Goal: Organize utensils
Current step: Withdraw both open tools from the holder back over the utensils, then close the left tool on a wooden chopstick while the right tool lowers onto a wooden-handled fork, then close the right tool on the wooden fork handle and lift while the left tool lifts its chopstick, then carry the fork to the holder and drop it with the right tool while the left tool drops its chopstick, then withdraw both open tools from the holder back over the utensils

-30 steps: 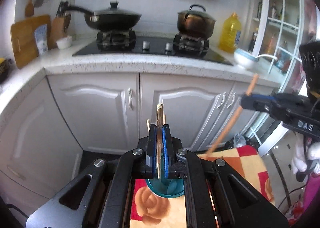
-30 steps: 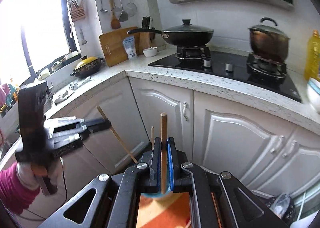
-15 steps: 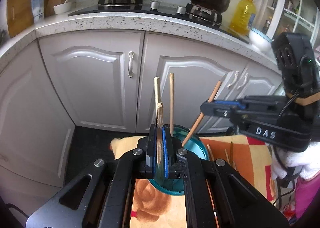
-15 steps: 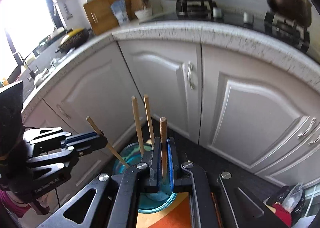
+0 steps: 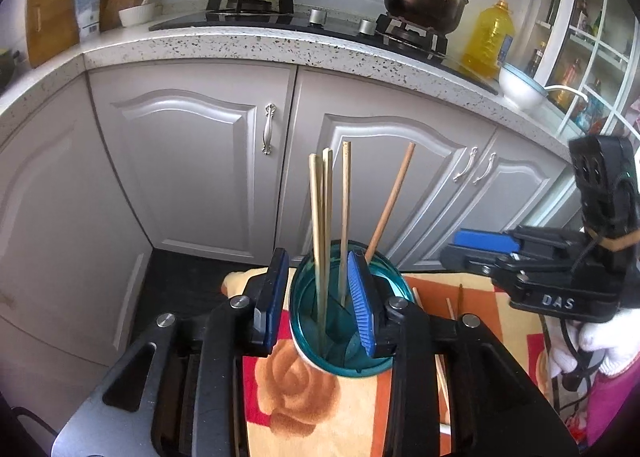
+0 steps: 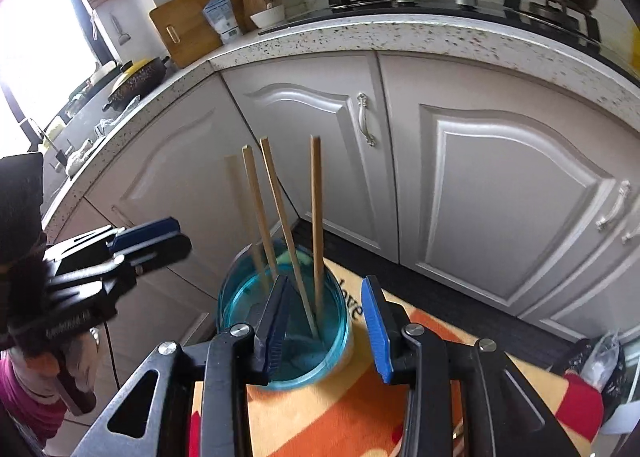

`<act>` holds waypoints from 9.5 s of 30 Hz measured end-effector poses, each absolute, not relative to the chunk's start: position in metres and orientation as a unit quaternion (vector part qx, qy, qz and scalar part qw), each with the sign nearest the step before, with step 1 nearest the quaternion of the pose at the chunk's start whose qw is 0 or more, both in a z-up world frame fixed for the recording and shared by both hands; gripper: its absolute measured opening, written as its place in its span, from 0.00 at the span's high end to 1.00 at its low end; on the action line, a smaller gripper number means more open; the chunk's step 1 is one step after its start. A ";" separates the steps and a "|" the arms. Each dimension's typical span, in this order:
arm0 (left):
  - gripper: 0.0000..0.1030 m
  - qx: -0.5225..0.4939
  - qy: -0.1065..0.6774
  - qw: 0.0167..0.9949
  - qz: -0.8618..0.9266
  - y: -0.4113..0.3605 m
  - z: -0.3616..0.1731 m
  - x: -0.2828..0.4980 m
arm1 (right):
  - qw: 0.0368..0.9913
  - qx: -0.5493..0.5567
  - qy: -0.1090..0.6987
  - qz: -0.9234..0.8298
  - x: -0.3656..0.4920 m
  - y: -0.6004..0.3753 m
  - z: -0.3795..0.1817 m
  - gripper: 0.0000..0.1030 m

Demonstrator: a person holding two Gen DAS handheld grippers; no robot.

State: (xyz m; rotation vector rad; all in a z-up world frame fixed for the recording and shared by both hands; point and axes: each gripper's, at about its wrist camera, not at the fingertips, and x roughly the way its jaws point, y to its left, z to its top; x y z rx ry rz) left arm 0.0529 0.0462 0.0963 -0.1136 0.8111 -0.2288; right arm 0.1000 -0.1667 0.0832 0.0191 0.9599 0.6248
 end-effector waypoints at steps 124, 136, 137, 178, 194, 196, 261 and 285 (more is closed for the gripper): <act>0.73 0.086 0.564 0.798 -0.194 -0.085 -0.062 0.011 | 0.790 0.076 0.600 0.098 0.016 -0.343 -0.074 0.66; 0.93 0.147 0.559 0.799 -0.167 -0.122 -0.086 0.045 | 0.794 0.040 0.597 0.110 0.042 -0.339 -0.082 0.88; 0.96 0.135 0.561 0.796 -0.181 -0.122 -0.086 0.045 | 0.792 0.039 0.598 0.114 0.042 -0.340 -0.083 0.89; 0.96 -0.025 0.430 0.869 -0.244 -0.036 0.068 -0.064 | 0.843 0.052 0.517 0.137 -0.028 -0.341 -0.014 0.91; 0.96 -0.024 0.390 0.886 -0.251 -0.031 0.110 -0.085 | 0.892 0.043 0.422 0.156 -0.127 -0.346 0.078 0.91; 0.96 -0.032 0.382 0.890 -0.246 -0.025 0.118 -0.082 | 0.894 0.036 0.415 0.162 -0.126 -0.342 0.088 0.91; 0.67 -0.072 0.351 0.930 -0.089 0.021 0.090 0.018 | 0.858 0.027 0.436 0.271 0.045 -0.191 0.085 0.62; 0.66 -0.014 0.369 0.916 -0.156 -0.076 0.081 -0.052 | 0.881 0.053 0.442 0.158 -0.066 -0.295 0.072 0.58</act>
